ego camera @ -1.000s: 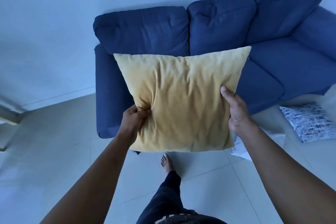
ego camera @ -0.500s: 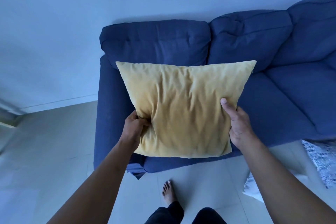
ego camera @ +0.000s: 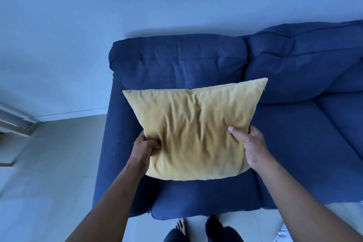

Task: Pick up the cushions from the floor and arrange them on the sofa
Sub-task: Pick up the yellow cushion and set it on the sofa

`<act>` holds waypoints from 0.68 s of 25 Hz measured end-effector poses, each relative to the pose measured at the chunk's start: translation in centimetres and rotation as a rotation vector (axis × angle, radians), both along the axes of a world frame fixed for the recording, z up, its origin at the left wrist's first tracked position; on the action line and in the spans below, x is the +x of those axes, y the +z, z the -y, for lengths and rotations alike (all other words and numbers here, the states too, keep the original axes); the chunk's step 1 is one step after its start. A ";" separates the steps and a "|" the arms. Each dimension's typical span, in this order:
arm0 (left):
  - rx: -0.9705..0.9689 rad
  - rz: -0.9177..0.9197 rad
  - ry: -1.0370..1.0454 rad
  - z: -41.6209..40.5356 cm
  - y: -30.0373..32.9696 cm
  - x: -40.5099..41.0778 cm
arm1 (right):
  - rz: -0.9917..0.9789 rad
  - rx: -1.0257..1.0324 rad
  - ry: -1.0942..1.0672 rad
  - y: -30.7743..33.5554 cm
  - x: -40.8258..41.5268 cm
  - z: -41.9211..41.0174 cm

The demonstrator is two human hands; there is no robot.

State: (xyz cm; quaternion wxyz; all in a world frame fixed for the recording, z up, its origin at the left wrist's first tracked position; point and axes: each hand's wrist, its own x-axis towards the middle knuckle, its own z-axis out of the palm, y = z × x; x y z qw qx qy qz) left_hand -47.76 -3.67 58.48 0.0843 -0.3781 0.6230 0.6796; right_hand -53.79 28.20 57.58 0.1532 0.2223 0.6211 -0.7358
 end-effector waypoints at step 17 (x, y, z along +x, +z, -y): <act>-0.115 0.122 0.000 3.7 -12.4 -17.3 | 0.152 0.301 0.092 -13.4 -18.5 5.2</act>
